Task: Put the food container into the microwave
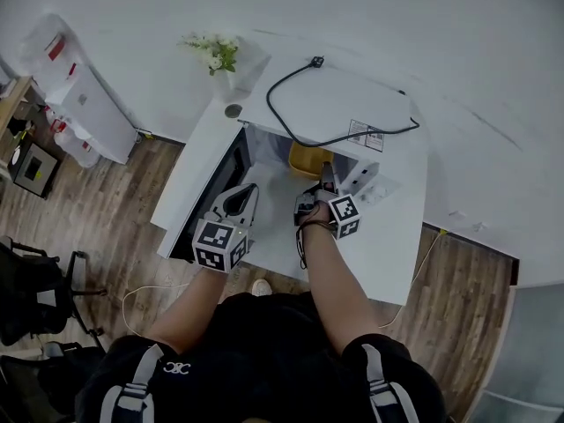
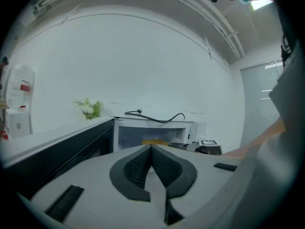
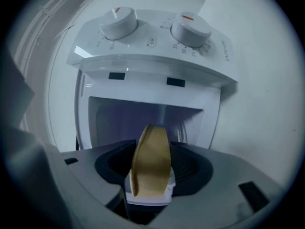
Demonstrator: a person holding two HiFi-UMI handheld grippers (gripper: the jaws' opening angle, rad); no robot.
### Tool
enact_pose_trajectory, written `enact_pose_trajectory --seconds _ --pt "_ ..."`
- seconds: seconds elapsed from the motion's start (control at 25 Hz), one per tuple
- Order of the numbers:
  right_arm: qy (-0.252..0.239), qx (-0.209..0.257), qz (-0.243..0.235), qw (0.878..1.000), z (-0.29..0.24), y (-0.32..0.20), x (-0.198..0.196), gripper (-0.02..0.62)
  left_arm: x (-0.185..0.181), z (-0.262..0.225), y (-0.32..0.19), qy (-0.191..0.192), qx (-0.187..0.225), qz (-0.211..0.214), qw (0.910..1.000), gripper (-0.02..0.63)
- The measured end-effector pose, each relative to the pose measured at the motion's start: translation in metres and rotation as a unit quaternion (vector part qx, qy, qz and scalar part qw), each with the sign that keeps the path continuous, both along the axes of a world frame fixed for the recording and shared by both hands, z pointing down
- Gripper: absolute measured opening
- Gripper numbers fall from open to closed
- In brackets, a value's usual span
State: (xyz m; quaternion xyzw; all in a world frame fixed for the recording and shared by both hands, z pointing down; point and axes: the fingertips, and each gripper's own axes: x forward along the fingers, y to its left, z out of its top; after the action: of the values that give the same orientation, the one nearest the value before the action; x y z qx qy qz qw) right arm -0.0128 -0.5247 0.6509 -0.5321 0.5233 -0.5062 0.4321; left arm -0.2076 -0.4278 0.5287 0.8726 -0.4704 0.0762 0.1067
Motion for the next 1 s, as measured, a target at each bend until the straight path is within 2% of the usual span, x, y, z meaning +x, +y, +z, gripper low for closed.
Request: enact_pose_trajectory --seconds 0.12,0.24,0.44,0.64,0.76,0.84,0.92,1.0 --pt "0.003 -0.021 0.019 1.0 0.01 -0.009 -0.001 0.235 0.002 0.001 -0.003 0.002 -0.002 0.017 0.9999 0.002" --pt "0.025 -0.044 0.018 0.999 0.017 -0.022 -0.005 0.235 0.005 0.001 -0.005 0.005 -0.003 0.03 0.9995 0.002" --pt "0.12 -0.089 -0.02 0.989 0.019 -0.041 -0.015 0.234 0.006 0.007 -0.002 0.006 -0.01 0.043 0.999 0.002" --pt "0.21 -0.073 -0.052 0.974 0.007 -0.047 -0.026 0.364 0.001 0.012 -0.004 0.005 -0.015 0.046 0.9988 0.002" --pt "0.268 -0.071 -0.065 0.959 0.002 -0.047 -0.027 0.452 0.003 0.01 -0.008 0.008 -0.01 0.048 0.9987 0.002" --pt "0.308 -0.076 -0.074 0.945 0.003 -0.045 -0.026 0.479 0.006 0.009 -0.011 0.01 -0.008 0.051 0.9986 0.002" --pt "0.355 -0.08 -0.094 0.927 0.006 -0.042 -0.026 0.502 0.01 0.009 -0.013 0.011 -0.008 0.055 0.9984 0.002" --pt "0.409 -0.077 -0.122 0.901 0.008 -0.04 -0.03 0.54 0.014 0.01 -0.014 0.013 -0.008 0.059 0.9981 0.002"
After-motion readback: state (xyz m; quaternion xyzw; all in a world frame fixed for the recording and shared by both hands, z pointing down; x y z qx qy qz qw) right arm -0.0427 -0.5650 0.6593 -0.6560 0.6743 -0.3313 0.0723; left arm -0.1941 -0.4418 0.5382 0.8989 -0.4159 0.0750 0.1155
